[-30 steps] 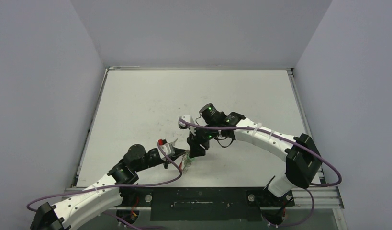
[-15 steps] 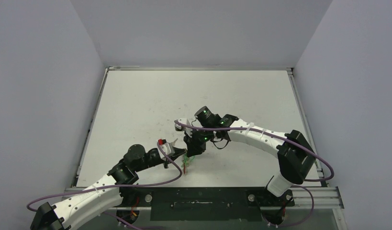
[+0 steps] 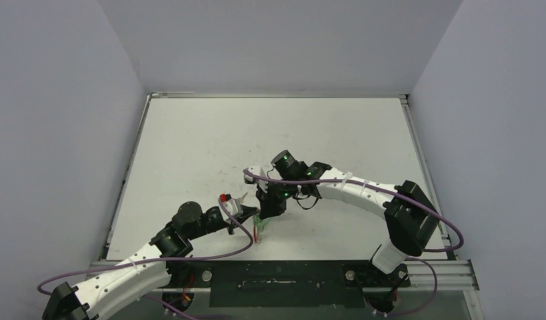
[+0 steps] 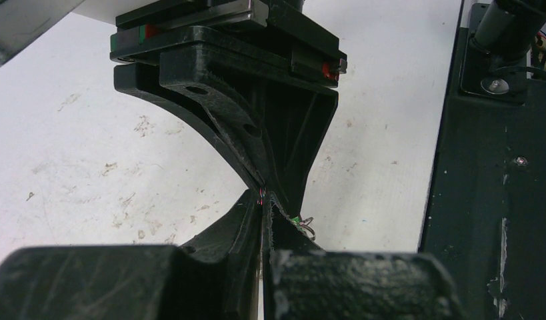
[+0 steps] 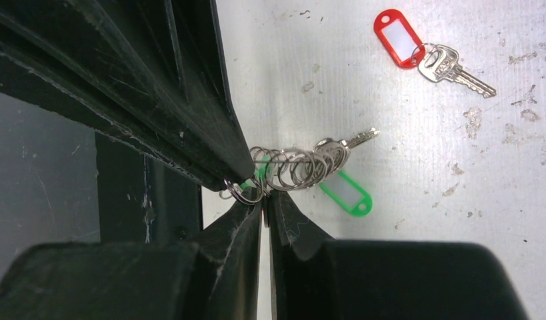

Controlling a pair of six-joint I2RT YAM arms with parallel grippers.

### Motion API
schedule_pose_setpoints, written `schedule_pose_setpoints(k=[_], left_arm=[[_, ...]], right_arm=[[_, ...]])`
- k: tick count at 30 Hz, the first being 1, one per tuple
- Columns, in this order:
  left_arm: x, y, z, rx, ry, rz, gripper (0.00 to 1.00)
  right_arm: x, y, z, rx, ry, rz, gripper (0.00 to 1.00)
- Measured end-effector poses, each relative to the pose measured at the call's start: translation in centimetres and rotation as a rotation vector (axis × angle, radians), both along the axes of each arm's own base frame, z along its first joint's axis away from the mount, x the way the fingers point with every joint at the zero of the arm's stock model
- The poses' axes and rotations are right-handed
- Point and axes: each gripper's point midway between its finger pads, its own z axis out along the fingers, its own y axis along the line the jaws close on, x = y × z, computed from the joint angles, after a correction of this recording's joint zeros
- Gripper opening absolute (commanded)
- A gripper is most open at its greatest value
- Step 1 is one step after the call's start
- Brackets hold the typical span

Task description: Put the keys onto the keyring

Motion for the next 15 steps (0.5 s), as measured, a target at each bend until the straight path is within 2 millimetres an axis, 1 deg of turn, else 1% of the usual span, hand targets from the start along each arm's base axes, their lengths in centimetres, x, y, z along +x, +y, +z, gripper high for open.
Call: schedule_pose_setpoints(k=[5, 8, 9, 11, 13, 15], left_arm=[[-0.04, 0.11, -0.26, 0.002, 0.002, 0.003, 0.0], [-0.03, 0.12, -0.26, 0.002, 0.002, 0.004, 0.0], [-0.03, 0.12, -0.26, 0.002, 0.002, 0.004, 0.0], [-0.03, 0.13, -0.26, 0.003, 0.002, 0.004, 0.0], [-0.03, 0.12, -0.2, 0.0, 0.0, 0.004, 0.0], [-0.02, 0.11, 0.14, -0.009, -0.01, 0.004, 0.0]], right_arm=[[0.02, 0.03, -0.27, 0.005, -0.002, -0.002, 0.03], [0.0, 0.05, -0.29, 0.005, -0.003, -0.001, 0.05], [0.0, 0.05, -0.3, 0.006, -0.004, -0.001, 0.09], [0.01, 0.06, -0.32, 0.009, -0.007, -0.001, 0.25], [0.0, -0.07, -0.45, 0.007, -0.009, -0.007, 0.38], [-0.03, -0.45, -0.85, -0.005, -0.01, -0.019, 0.44]])
